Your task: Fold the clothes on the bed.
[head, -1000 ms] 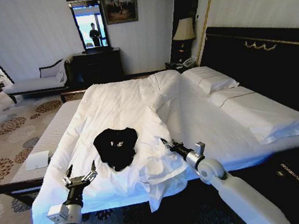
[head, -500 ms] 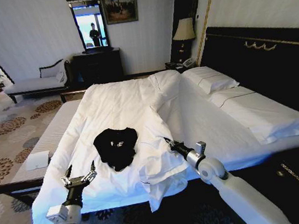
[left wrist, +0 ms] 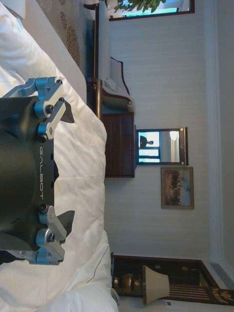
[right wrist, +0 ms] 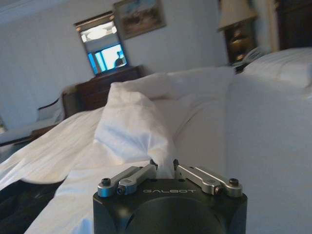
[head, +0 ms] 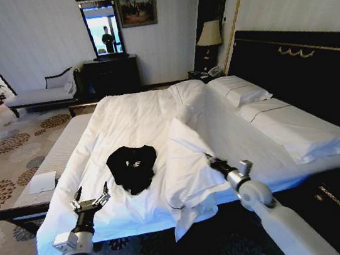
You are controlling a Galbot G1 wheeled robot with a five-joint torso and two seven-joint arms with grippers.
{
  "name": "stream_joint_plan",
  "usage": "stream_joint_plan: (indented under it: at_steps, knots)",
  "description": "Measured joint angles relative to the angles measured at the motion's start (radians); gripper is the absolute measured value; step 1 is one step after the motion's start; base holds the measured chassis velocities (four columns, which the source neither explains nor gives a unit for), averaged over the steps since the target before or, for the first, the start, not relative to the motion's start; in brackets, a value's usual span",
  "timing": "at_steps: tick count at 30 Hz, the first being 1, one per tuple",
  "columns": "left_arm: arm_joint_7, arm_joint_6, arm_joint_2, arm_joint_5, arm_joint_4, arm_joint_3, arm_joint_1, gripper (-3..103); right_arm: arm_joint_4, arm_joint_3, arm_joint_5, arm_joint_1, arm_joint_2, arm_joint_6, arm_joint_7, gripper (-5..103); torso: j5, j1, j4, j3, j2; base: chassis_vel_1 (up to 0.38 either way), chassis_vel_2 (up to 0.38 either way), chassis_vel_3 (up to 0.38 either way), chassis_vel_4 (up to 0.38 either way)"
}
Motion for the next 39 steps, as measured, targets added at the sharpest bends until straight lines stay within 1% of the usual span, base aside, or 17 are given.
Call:
stream_joint_plan:
  at_steps: [2,3,6,7,8,9,10,11,14,15,19,21,23,27,31,32,39]
  knots:
    - [0.0,0.0,0.003,-0.002,0.003,0.004,-0.007,100,0.016,0.043,-0.013,-0.027,0.0,0.007,0.0,1,0.0001,0.0,0.0,0.0,0.0,0.0,0.0,0.0,0.0]
    - [0.0,0.0,0.003,-0.002,0.003,0.004,-0.007,100,0.016,0.043,-0.013,-0.027,0.0,0.007,0.0,1,0.0001,0.0,0.0,0.0,0.0,0.0,0.0,0.0,0.0]
    - [-0.001,0.002,0.006,-0.005,0.005,0.01,-0.018,100,0.027,0.094,-0.072,-0.056,-0.001,0.025,-0.007,1,0.0,0.0,0.0,0.0,0.0,0.0,0.0,0.0,0.0]
    - [-0.001,0.002,0.006,-0.005,0.005,0.01,-0.018,100,0.027,0.094,-0.072,-0.056,-0.001,0.025,-0.007,1,0.0,0.0,0.0,0.0,0.0,0.0,0.0,0.0,0.0]
    - [-0.001,0.003,0.007,-0.006,0.005,0.012,-0.023,100,0.025,0.129,-0.125,-0.073,0.003,0.039,-0.015,1,0.0001,0.0,0.0,0.0,0.0,0.0,0.0,0.0,0.0]
    - [-0.002,0.003,0.007,-0.007,0.005,0.013,-0.024,100,0.022,0.141,-0.142,-0.077,0.004,0.044,-0.016,1,0.0001,0.0,0.0001,0.0,0.0,0.0,0.0,0.0,0.0]
    - [-0.002,0.003,0.008,-0.01,0.005,0.012,-0.024,100,0.009,0.172,-0.187,-0.089,0.012,0.055,-0.02,1,0.0001,0.0,0.0001,0.0,0.0,0.0,0.0,0.0,0.0]
    - [-0.002,0.003,0.008,-0.01,0.005,0.012,-0.024,100,0.009,0.172,-0.187,-0.089,0.012,0.055,-0.02,1,0.0001,0.0,0.0001,0.0,0.0,0.0,0.0,0.0,0.0]
    - [-0.001,0.002,0.008,-0.016,0.006,0.002,-0.018,100,-0.019,0.242,-0.24,-0.112,0.038,0.076,-0.022,1,0.0001,0.0,0.0,0.0,0.0,0.0,0.0,0.0,0.0]
    - [-0.001,0.002,0.008,-0.016,0.006,0.002,-0.018,100,-0.019,0.242,-0.24,-0.112,0.038,0.076,-0.022,1,0.0001,0.0,0.0,0.0,0.0,0.0,0.0,0.0,0.0]
    - [0.001,0.001,0.007,-0.019,0.01,-0.001,-0.016,100,-0.065,0.32,-0.285,-0.119,0.078,0.1,-0.014,1,0.0001,0.0,0.0,0.0,0.0,0.0,0.0,0.0,0.0]
    - [0.001,0.001,0.007,-0.019,0.01,0.0,-0.017,100,-0.077,0.339,-0.292,-0.121,0.084,0.105,-0.011,1,0.0003,0.0,0.0,0.0,0.0,0.0,0.0,0.0,0.0]
    - [0.0,0.002,0.007,-0.019,0.01,0.003,-0.02,100,-0.115,0.376,-0.331,-0.119,0.086,0.123,0.001,1,-0.0001,0.0,0.0,0.0,0.0,0.0,0.0,0.0,0.0]
    - [0.0,0.002,0.007,-0.019,0.01,0.008,-0.021,100,-0.166,0.401,-0.36,-0.108,0.092,0.137,0.028,1,0.0003,0.0,-0.0001,0.0,0.0,0.0,0.0,0.0,0.0]
    - [0.0,0.003,0.007,-0.018,0.01,0.009,-0.022,100,-0.189,0.413,-0.365,-0.103,0.094,0.141,0.035,1,0.0002,0.0,0.0,0.0,0.0,0.0,0.0,0.0,0.0]
    - [-0.001,0.003,0.006,-0.017,0.008,0.009,-0.021,100,-0.22,0.433,-0.371,-0.096,0.094,0.149,0.042,1,0.0002,0.0,0.0,0.0,0.0,0.0,0.0,0.0,0.0]
    - [0.001,0.001,0.012,-0.02,0.003,-0.011,0.0,100,-0.298,0.466,-0.396,-0.084,0.091,0.159,0.077,1,0.0002,0.0,0.0001,0.0,0.0,0.0,0.0,0.0,0.0]
